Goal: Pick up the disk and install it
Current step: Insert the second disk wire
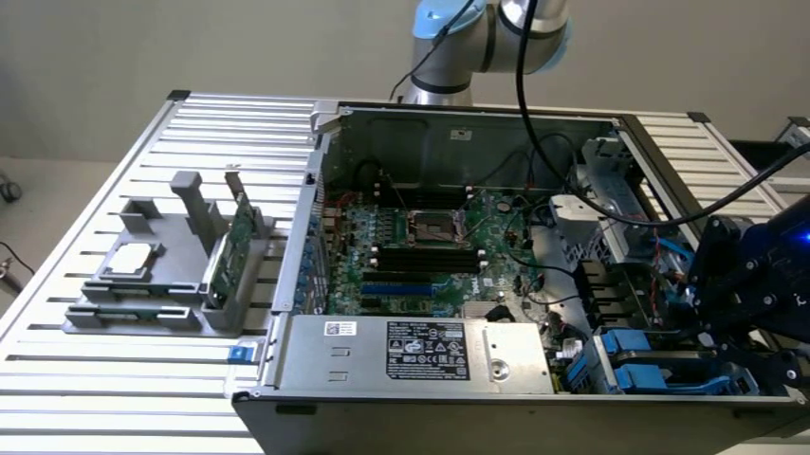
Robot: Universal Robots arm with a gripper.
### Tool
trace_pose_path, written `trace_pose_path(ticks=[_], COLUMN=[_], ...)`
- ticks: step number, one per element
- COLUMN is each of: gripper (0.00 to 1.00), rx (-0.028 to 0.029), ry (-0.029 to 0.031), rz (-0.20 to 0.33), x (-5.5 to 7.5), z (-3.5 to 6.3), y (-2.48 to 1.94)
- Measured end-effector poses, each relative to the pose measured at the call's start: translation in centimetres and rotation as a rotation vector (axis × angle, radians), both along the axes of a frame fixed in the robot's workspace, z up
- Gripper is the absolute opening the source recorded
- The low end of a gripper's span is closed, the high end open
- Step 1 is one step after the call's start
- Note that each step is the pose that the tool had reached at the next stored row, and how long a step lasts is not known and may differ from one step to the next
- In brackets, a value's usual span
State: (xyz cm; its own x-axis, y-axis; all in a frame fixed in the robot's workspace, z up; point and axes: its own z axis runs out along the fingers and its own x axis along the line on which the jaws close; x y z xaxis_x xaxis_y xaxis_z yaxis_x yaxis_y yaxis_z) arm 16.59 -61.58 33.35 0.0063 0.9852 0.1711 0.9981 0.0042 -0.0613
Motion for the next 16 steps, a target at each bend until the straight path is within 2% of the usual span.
trace_pose_path(ticks=[4,6,11,16], gripper=[0.17,0.17,0.17,0.17], rx=[-0.0095,-0.0121,-0.0156,-0.0193], ry=[0.0000,0.0000,-0.0002,-0.0001], rz=[-0.016,-0.020,-0.023,-0.026], x=[0.00,0.00,-0.15,-0.28], z=[0.01,0.02,0.01,0.00], y=[0.01,0.06,0.45,0.46])
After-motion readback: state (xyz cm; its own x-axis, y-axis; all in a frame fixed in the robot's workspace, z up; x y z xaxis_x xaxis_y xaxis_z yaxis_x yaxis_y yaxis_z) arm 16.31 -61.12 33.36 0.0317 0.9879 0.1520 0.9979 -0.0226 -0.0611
